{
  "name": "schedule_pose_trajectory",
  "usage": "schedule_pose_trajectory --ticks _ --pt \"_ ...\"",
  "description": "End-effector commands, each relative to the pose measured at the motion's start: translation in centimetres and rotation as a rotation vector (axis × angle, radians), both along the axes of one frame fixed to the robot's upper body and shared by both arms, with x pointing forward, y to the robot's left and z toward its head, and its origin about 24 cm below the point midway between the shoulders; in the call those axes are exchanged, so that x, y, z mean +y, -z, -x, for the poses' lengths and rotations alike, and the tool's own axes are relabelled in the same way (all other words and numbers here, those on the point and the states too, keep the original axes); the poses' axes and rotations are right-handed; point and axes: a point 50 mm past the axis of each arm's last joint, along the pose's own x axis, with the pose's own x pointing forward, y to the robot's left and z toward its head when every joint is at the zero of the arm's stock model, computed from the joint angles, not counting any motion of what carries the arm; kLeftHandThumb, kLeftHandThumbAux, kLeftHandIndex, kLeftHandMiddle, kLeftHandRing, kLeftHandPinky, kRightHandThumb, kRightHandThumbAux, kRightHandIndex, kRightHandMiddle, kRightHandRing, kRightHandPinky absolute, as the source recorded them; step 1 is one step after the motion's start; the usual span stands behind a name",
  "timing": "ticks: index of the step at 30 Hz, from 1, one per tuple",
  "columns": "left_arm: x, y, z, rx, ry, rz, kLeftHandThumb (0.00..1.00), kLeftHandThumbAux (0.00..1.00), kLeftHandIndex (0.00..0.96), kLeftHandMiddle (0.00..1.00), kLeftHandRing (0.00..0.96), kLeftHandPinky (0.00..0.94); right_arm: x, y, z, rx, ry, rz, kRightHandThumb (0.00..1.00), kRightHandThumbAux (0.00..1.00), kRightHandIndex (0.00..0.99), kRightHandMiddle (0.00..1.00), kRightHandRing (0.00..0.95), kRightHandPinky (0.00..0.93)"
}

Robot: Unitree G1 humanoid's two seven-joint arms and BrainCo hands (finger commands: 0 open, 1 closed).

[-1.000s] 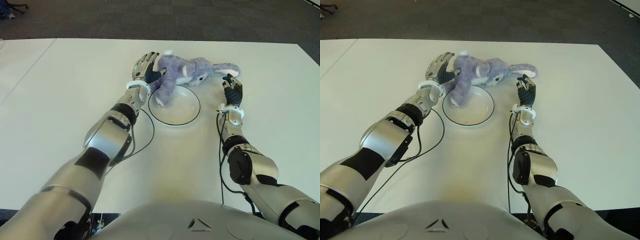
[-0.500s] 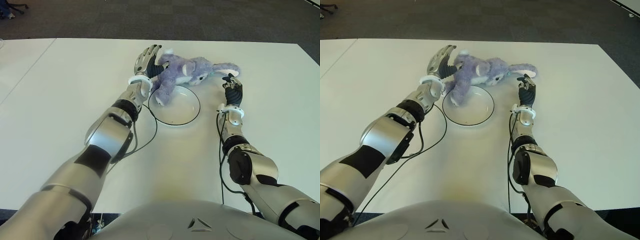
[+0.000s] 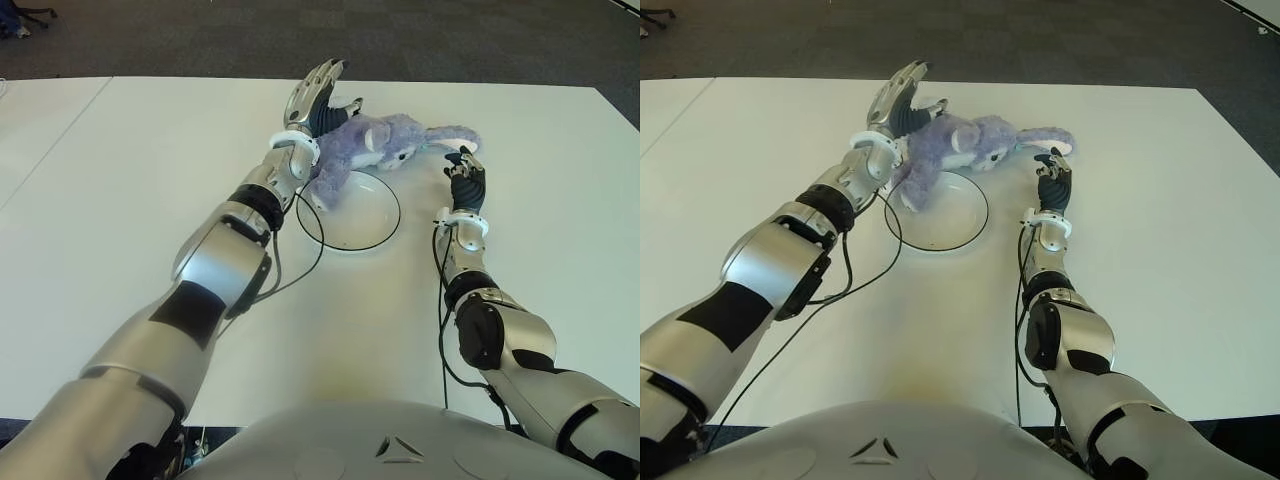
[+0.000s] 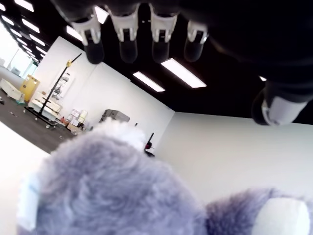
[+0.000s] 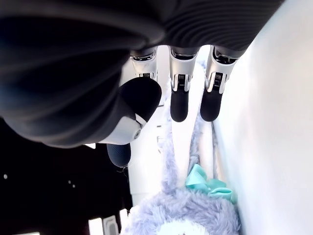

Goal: Put the doll into the plate.

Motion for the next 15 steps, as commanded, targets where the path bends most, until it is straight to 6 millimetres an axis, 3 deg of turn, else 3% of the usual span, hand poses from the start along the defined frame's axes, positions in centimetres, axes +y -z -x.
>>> schedule_pose_trajectory --ticks 1,15 --pt "-0.41 0.01 -0.05 0.047 0.026 0.022 0.323 0.381 0.000 0.000 0.000 0.000 3.10 10.51 8.51 0.469 -0.009 -0.167 1.000 0.702 0.431 0.089 0.264 0.420" --pt "-1.30 0.89 0.20 0.150 0.061 0.068 0.294 0.391 0.000 0.000 0.000 0.000 3.29 10.48 8.57 0.459 -0.011 -0.161 1.000 0.702 0.431 0.078 0.289 0.419"
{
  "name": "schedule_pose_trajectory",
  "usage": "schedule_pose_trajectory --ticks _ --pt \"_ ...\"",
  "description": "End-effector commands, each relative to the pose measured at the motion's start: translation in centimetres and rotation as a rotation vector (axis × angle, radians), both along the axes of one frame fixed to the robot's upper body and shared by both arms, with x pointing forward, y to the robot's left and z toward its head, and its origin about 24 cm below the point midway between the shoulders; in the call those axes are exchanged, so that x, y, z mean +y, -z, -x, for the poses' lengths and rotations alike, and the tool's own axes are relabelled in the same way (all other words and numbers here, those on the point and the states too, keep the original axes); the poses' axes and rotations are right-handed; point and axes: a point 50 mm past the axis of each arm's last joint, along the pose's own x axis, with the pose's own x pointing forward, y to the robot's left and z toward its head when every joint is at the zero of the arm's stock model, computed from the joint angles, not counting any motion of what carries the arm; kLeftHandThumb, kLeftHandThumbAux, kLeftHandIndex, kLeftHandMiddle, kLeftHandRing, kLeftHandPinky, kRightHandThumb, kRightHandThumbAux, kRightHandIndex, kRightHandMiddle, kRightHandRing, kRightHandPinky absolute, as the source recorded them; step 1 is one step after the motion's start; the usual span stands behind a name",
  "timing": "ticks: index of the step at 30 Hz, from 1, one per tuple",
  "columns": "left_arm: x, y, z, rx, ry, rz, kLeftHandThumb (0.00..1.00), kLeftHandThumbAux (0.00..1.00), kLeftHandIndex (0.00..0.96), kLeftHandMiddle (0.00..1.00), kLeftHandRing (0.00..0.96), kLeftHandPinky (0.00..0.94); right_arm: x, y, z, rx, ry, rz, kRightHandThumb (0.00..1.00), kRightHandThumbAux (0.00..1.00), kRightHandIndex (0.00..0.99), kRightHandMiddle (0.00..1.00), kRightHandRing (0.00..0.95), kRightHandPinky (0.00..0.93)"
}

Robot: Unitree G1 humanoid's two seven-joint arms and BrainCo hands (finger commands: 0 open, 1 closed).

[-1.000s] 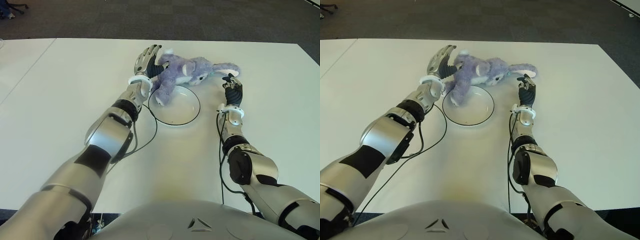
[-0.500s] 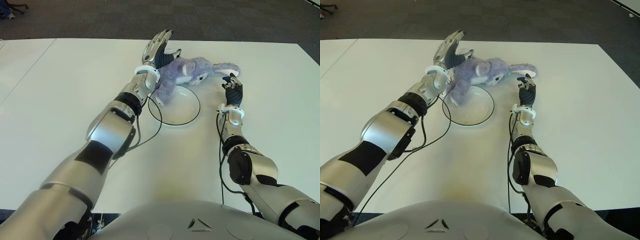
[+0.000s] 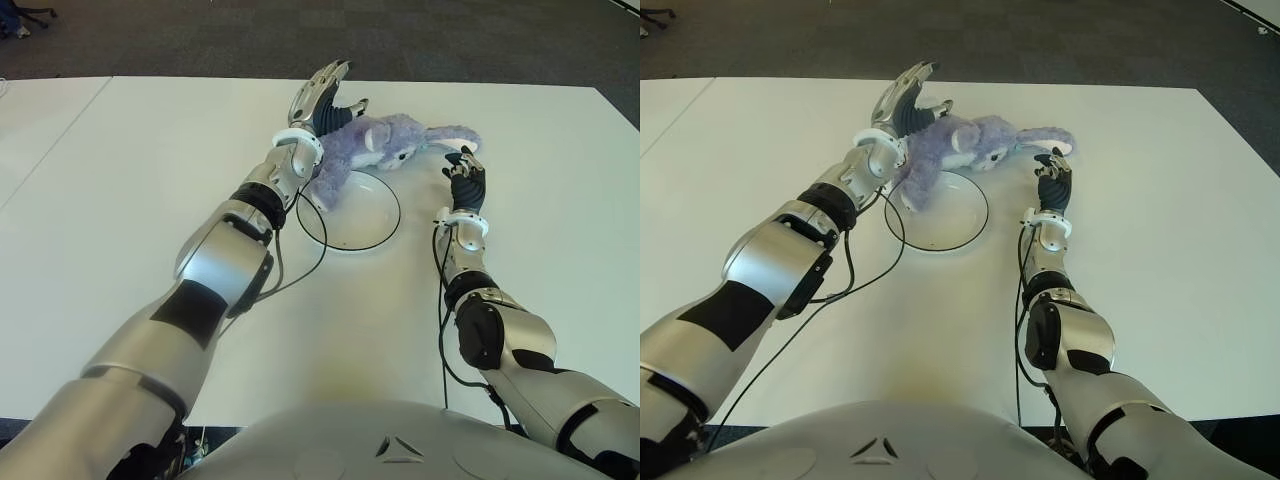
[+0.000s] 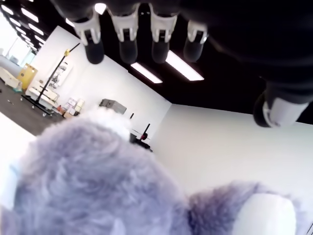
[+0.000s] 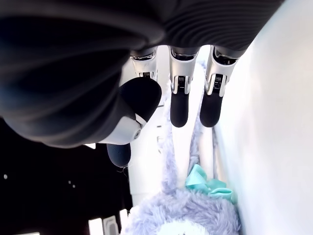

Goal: Put the doll into the plate.

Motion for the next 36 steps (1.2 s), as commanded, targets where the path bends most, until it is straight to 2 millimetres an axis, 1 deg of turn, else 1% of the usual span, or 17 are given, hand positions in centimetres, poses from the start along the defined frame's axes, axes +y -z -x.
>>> schedule_pose_trajectory --ticks 1,4,11,12,13,18,20,29,36 --pt "-0.7 0.9 0.2 0.098 0.032 0.033 0.293 0.391 0.000 0.000 0.000 0.000 3.3 10.5 8.6 0.460 -0.013 -0.162 1.000 0.702 0.431 0.077 0.289 0.419" --pt "-0.9 1.2 0.3 0.122 0.040 0.036 0.285 0.388 0.000 0.000 0.000 0.000 3.3 10.5 8.6 0.457 -0.015 -0.166 1.000 0.702 0.431 0.076 0.291 0.419" --pt "-0.9 3.3 0.9 0.224 0.051 -0.019 0.252 0.362 0.000 0.000 0.000 0.000 3.3 10.5 8.7 0.454 -0.017 -0.175 1.000 0.702 0.432 0.077 0.303 0.421" --pt "-0.9 3.4 0.9 0.230 0.052 -0.024 0.249 0.360 0.000 0.000 0.000 0.000 3.3 10.5 8.7 0.454 -0.017 -0.175 1.000 0.702 0.432 0.077 0.302 0.421" --pt "-0.8 3.5 0.9 0.241 0.057 -0.034 0.266 0.349 0.000 0.000 0.000 0.000 3.3 10.5 8.7 0.454 -0.015 -0.177 1.000 0.702 0.433 0.074 0.303 0.421" --pt "-0.7 3.9 1.0 0.295 0.089 -0.109 0.223 0.359 0.000 0.000 0.000 0.000 3.3 10.6 8.7 0.455 -0.005 -0.183 1.000 0.701 0.433 0.073 0.310 0.421" --pt "-0.6 4.2 1.0 0.316 0.101 -0.147 0.188 0.349 0.000 0.000 0.000 0.000 3.3 10.6 8.7 0.458 -0.002 -0.183 1.000 0.701 0.434 0.069 0.309 0.421" --pt "-0.1 4.8 1.1 0.384 0.125 -0.220 0.152 0.360 0.000 0.000 0.000 0.000 3.5 10.4 8.5 0.448 0.006 -0.189 1.000 0.700 0.435 0.078 0.290 0.421" --pt "0.5 5.5 1.2 0.427 0.139 -0.288 0.118 0.347 0.000 0.000 0.000 0.000 3.4 10.7 8.8 0.461 0.013 -0.197 1.000 0.701 0.435 0.084 0.292 0.421"
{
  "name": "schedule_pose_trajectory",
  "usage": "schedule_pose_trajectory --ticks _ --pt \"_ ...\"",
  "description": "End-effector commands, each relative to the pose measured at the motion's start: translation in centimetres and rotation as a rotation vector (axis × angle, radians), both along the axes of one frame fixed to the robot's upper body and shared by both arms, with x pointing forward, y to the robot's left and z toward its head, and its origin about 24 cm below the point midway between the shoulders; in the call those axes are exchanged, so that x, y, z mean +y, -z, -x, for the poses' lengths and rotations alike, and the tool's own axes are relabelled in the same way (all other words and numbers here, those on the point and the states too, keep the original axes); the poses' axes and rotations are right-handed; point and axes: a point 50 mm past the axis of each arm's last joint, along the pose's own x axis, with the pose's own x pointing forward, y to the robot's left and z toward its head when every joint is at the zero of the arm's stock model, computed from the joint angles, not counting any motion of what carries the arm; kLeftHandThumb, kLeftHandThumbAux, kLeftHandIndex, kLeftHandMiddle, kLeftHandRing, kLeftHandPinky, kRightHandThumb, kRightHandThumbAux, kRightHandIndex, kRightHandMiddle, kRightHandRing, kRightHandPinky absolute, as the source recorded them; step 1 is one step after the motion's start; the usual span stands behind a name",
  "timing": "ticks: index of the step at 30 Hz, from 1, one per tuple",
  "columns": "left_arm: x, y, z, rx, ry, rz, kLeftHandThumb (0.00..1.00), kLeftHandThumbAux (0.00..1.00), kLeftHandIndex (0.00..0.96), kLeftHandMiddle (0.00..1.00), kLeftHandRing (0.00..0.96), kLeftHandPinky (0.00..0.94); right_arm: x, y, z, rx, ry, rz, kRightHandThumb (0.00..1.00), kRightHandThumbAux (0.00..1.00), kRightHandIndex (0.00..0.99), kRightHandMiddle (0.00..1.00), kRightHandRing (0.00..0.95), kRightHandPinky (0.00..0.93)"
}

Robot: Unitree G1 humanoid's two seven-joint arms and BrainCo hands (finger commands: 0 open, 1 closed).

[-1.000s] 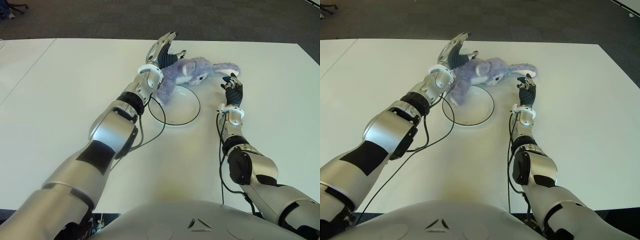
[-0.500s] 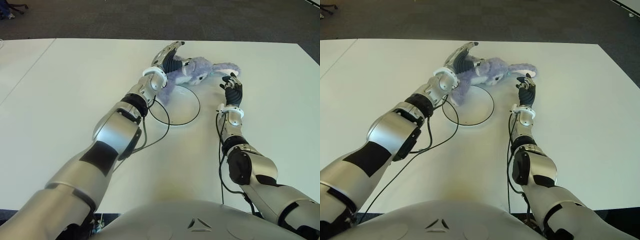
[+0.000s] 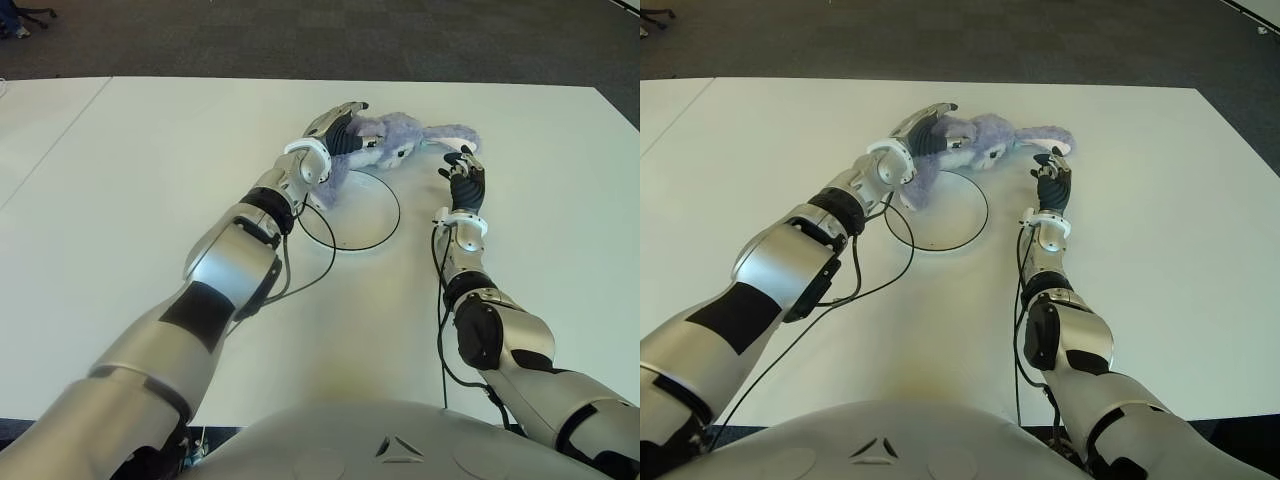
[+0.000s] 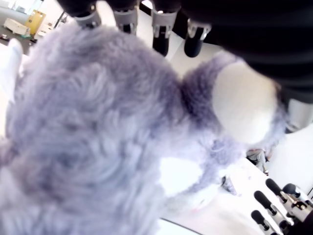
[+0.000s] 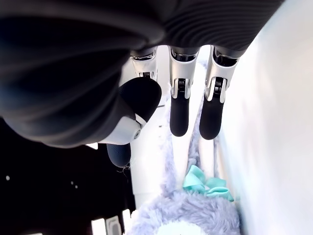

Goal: Put the doll into the plate.

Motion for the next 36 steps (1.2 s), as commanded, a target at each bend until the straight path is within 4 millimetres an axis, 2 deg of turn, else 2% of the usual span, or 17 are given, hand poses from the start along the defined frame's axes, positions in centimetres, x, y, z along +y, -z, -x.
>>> schedule_pose_trajectory --ticks 1,8,19,36 --pt "1.6 3.0 0.7 0.146 0.012 -0.143 0.115 0.341 0.000 0.000 0.000 0.000 3.2 10.7 8.8 0.472 0.015 -0.189 1.000 0.701 0.435 0.084 0.294 0.421" --pt "2.6 3.9 1.0 0.166 0.012 -0.208 0.119 0.342 0.000 0.000 0.000 0.000 3.3 10.7 8.8 0.470 0.016 -0.188 1.000 0.700 0.435 0.086 0.297 0.421" --pt "3.0 4.2 1.1 0.168 0.005 -0.244 0.110 0.376 0.000 0.000 0.000 0.000 3.3 10.7 8.9 0.469 0.011 -0.196 1.000 0.701 0.435 0.083 0.287 0.421" --pt "2.3 4.3 1.2 0.173 0.020 -0.236 0.130 0.401 0.000 0.000 0.000 0.000 3.3 10.7 8.8 0.482 0.005 -0.183 1.000 0.701 0.434 0.095 0.302 0.421"
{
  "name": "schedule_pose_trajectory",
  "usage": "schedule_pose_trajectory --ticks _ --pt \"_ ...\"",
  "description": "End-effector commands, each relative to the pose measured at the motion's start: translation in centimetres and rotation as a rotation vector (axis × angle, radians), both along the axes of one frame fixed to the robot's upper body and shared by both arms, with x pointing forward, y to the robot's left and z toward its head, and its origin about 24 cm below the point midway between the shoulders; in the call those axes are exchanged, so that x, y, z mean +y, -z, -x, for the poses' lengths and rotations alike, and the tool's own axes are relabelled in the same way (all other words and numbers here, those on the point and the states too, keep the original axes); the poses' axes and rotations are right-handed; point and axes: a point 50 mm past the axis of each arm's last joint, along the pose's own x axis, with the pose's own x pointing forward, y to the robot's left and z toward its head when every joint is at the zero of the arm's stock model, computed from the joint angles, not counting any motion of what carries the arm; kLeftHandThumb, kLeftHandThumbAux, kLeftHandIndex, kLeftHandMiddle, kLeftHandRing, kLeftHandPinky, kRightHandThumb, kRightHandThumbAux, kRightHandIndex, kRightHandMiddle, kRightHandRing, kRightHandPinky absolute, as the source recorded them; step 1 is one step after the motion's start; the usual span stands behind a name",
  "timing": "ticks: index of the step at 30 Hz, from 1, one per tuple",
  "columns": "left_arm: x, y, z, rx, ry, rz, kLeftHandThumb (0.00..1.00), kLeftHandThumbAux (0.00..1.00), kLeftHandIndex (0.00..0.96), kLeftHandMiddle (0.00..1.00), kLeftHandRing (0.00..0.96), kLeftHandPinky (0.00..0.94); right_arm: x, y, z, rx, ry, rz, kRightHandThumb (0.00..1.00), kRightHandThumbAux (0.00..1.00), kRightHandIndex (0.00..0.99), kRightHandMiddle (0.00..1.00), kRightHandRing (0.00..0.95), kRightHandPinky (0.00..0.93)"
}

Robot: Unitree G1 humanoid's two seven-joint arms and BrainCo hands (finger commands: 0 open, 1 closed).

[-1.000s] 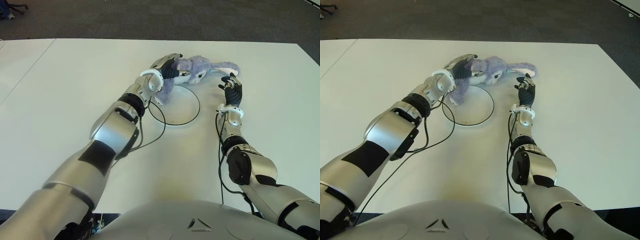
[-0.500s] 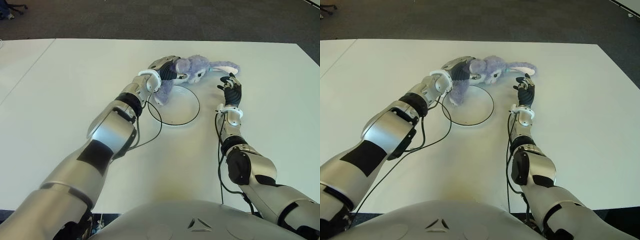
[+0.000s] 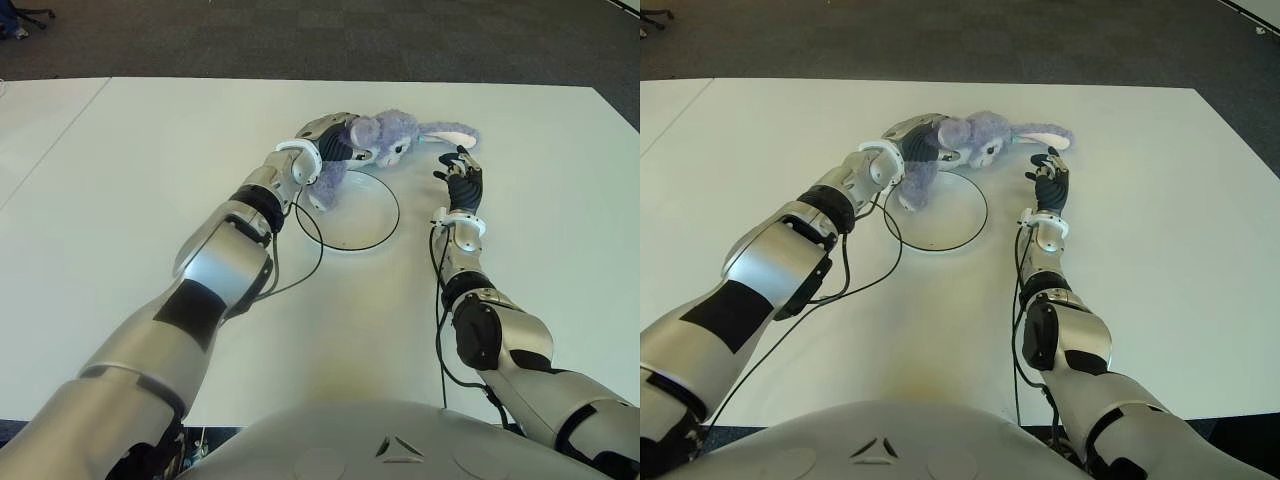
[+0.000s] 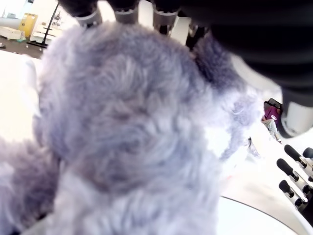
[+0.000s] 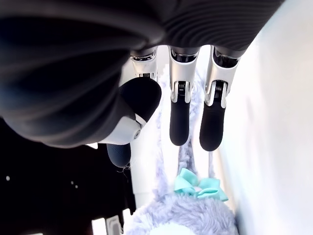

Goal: Put the doll into the plate.

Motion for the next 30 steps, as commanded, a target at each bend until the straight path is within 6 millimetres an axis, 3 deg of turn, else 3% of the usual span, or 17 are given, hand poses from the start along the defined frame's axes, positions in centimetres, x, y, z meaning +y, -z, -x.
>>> schedule_pose_trajectory --ticks 1,13,21,22,30 --pt "1.2 3.9 1.4 0.157 -0.023 -0.088 0.128 0.399 0.000 0.000 0.000 0.000 3.1 10.7 8.8 0.481 0.008 -0.176 1.000 0.701 0.434 0.095 0.306 0.421" --pt "0.9 4.7 1.9 0.124 -0.021 -0.117 0.141 0.377 0.000 0.000 0.000 0.000 3.2 10.6 8.7 0.469 0.011 -0.182 1.000 0.701 0.434 0.098 0.315 0.421" --pt "0.9 5.7 2.4 0.032 -0.052 -0.192 0.382 0.414 0.000 0.000 0.000 0.000 3.3 10.6 8.7 0.477 0.007 -0.172 1.000 0.702 0.433 0.088 0.311 0.421" --pt "0.9 5.7 2.4 0.010 -0.055 -0.210 0.457 0.423 0.000 0.000 0.000 0.000 3.4 10.6 8.8 0.479 0.006 -0.172 1.000 0.701 0.433 0.090 0.306 0.421" --pt "1.3 5.9 2.5 -0.085 -0.071 -0.330 0.581 0.439 0.000 0.000 0.000 0.009 3.4 10.7 8.9 0.478 0.007 -0.169 1.000 0.701 0.433 0.093 0.304 0.421"
